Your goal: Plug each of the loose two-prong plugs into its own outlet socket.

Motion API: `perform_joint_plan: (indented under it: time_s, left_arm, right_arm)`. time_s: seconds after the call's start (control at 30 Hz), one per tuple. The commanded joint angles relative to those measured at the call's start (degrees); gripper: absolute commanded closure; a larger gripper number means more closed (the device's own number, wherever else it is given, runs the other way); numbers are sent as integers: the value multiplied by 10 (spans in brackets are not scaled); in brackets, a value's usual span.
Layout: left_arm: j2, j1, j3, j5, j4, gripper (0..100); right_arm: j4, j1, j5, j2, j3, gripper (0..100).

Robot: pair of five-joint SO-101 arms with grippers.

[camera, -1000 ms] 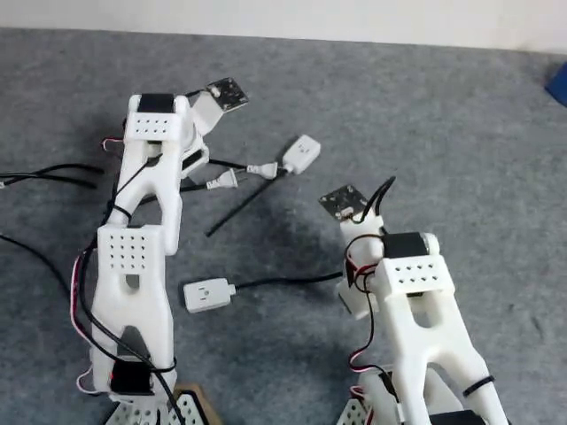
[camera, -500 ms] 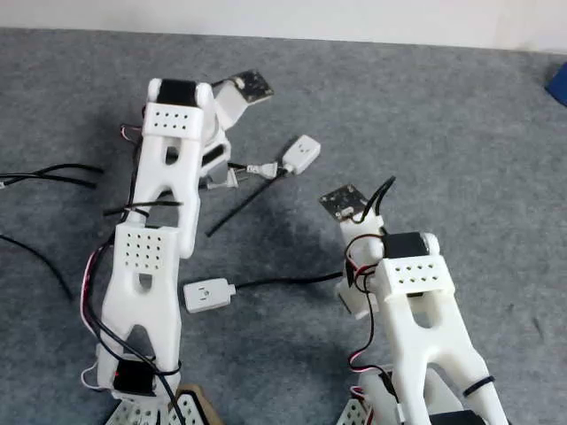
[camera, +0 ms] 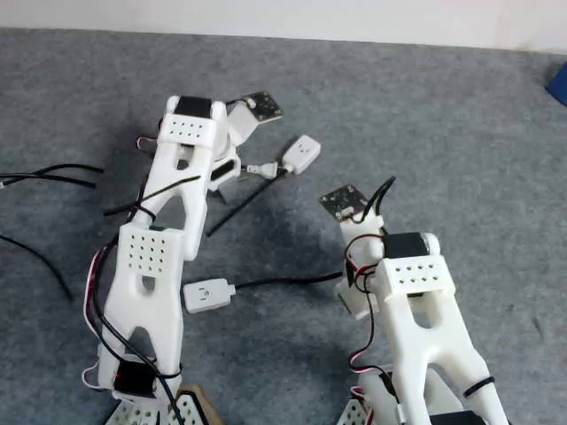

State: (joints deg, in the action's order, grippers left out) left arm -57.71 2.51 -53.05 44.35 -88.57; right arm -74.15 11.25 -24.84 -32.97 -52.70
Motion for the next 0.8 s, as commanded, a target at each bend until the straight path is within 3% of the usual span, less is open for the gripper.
perform_joint_plan:
  time_s: [0.0,0.03,0.2,0.33,0.43,0.6,0.77]
  left_arm:
    - [7,20,-2,-1,-4,944]
    - [10,26,-2,1,-11,1000]
    - [11,39,-25,25,-60,994]
    - [11,36,-131,23,-125,994]
    - [22,36,-177,-4,-134,994]
    - [90,56,-136,-18,-135,994]
    - [164,140,-58,-18,-135,994]
  right_arm:
    - [5,4,6,-7,1,615]
    - [5,3,6,-7,1,615]
    - [-17,2,20,-8,1,615]
    - [-20,-15,28,-8,4,615]
    - [-20,-72,38,-8,11,615]
    - [-20,-182,33,-8,30,615]
    - [-20,-296,33,-8,53,615]
